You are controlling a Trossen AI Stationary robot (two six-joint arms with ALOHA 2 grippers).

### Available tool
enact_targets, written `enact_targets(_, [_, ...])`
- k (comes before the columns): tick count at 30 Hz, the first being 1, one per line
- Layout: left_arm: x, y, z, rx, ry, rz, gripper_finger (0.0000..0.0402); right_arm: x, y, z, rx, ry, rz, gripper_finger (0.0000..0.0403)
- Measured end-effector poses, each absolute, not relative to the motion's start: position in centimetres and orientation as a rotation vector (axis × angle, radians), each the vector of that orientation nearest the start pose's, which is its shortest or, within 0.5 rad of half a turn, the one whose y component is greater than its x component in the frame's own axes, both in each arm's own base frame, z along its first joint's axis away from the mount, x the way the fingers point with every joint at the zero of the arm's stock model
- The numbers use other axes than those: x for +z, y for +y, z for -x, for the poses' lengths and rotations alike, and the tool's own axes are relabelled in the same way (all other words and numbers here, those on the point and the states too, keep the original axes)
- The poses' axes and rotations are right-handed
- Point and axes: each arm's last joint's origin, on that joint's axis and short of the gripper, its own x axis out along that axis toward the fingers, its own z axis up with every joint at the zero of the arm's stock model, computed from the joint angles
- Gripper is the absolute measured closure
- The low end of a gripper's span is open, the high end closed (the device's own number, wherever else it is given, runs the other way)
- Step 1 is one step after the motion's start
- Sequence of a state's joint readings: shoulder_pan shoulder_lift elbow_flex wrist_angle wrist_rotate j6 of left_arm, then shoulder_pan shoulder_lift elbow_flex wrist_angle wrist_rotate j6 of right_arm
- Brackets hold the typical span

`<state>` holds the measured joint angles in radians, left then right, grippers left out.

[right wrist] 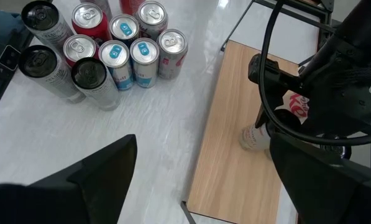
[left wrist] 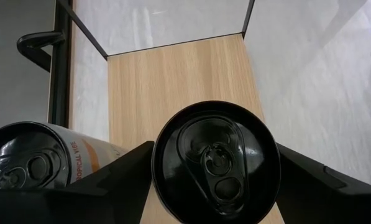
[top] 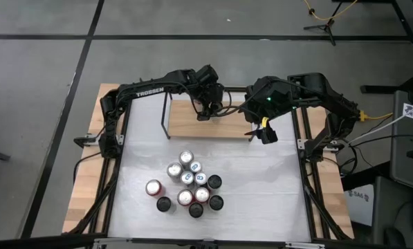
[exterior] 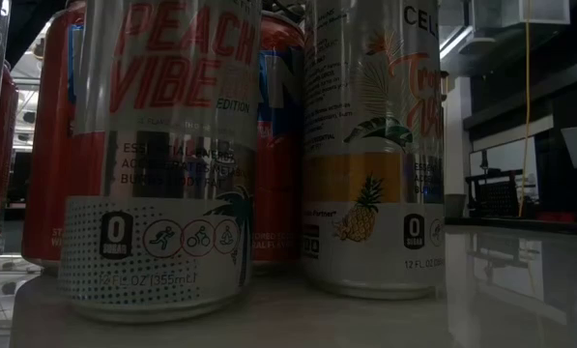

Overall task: Place canned beverage on shelf
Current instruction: Put the white yellow soda can onto the shelf aligned with the other white yellow soda can

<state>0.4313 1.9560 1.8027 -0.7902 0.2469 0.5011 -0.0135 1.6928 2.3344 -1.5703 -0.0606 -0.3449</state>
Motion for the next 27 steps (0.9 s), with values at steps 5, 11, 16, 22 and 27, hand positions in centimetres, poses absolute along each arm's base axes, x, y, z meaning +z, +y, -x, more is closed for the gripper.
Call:
enact_targets(5, [29.14,17.23,-39.02,-0.048,0.914,-0.154,0.0105,48.28,-0.18,-27.03,0.204,0.911,0.285,0.0040])
enact_targets(11, [29.03,17.21,-39.06,-0.050,0.916,-0.152,0.0064,48.28,-0.19,-27.03,0.203,0.911,0.285,0.0040])
enact_targets(16, [29.04,17.21,-39.08,-0.051,0.914,-0.152,0.0054,48.28,-0.19,-27.03,0.203,0.911,0.285,0.0040])
enact_targets(22, [29.20,17.17,-39.02,-0.041,0.909,-0.128,0.0053,48.28,-0.19,-27.03,0.203,0.911,0.285,0.0040])
enact_targets(27, [29.82,17.06,-38.75,-0.030,0.899,-0.136,0.0053,48.28,-0.19,-27.03,0.203,0.911,0.285,0.0040])
